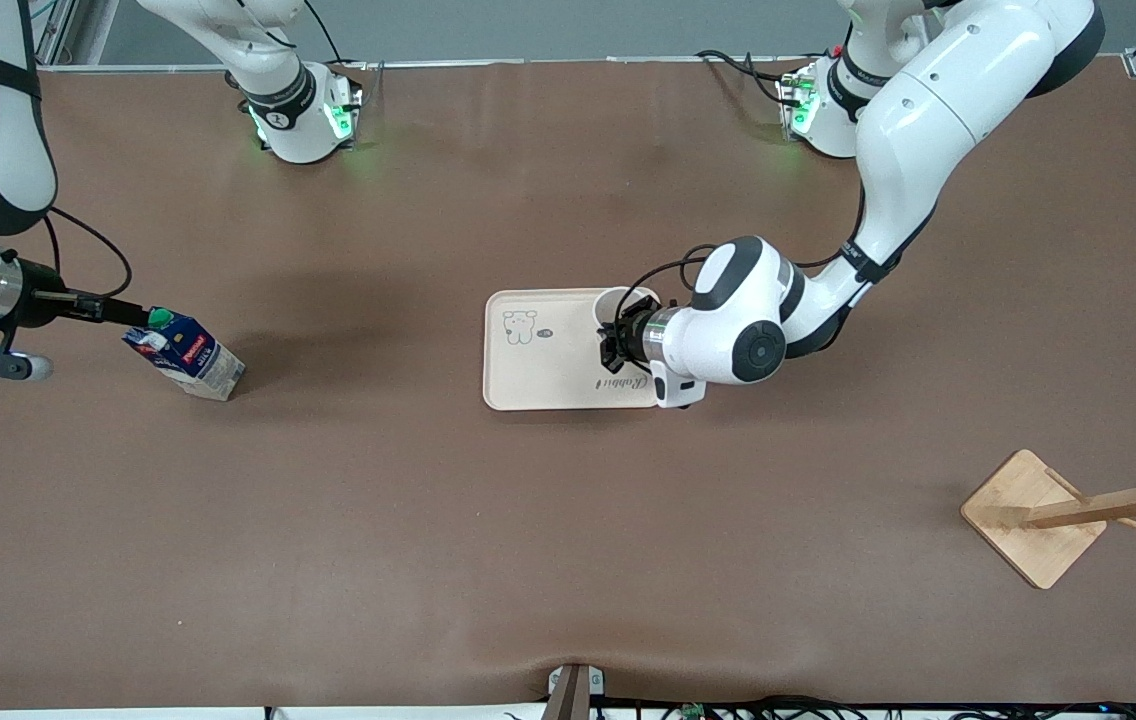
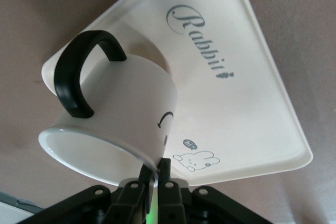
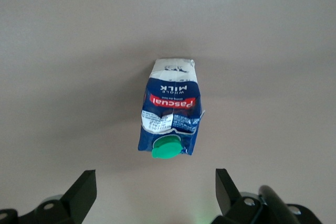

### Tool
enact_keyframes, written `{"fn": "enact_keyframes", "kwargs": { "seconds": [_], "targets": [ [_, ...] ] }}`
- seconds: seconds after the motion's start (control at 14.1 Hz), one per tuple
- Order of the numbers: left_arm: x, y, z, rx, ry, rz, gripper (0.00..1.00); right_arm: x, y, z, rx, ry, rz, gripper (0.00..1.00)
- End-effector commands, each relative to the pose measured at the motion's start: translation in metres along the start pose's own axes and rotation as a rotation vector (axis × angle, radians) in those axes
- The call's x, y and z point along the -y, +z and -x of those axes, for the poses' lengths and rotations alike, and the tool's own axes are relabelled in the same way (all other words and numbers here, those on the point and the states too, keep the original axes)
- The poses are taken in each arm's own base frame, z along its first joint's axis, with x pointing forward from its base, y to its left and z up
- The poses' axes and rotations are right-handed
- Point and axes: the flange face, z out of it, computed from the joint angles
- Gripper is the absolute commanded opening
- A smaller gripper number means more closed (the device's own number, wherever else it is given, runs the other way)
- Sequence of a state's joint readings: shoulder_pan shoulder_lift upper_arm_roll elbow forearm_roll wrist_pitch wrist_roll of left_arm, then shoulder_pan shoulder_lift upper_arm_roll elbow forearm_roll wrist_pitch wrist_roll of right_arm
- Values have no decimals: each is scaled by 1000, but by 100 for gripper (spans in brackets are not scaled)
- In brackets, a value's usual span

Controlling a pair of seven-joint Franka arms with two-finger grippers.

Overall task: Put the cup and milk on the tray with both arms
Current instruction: 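Lower the mug onto the tray while the right gripper reaches the milk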

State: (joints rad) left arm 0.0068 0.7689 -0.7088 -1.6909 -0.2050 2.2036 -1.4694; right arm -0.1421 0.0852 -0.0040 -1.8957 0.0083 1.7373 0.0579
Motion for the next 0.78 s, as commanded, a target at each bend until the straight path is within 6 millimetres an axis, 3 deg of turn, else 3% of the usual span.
{"fn": "enact_keyframes", "kwargs": {
  "seconds": [0.0, 0.28, 0.42, 0.5, 0.57, 0.64, 0.71],
  "targets": [
    [-4, 0, -7, 43, -60, -8, 0, 3, 3, 15, -11, 60, -12, 100],
    [-4, 2, -18, 64, -89, -8, 0, 10, -5, 10, -38, 47, 29, 100],
    [-5, 4, -24, 77, -107, -9, 2, 11, 9, 6, -2, 63, 33, 100],
    [-4, 5, -25, 78, -113, -11, 28, 7, 22, 2, 33, 70, 35, 100],
    [-5, 2, -26, 80, -121, -7, 78, 5, 30, 3, 73, 77, 38, 100],
    [-5, -1, -25, 79, -119, -2, 100, 8, 35, 3, 93, 76, 42, 100],
    [-6, -5, -25, 78, -119, 5, 100, 6, 38, 1, 82, 98, 41, 100]
  ]
}}
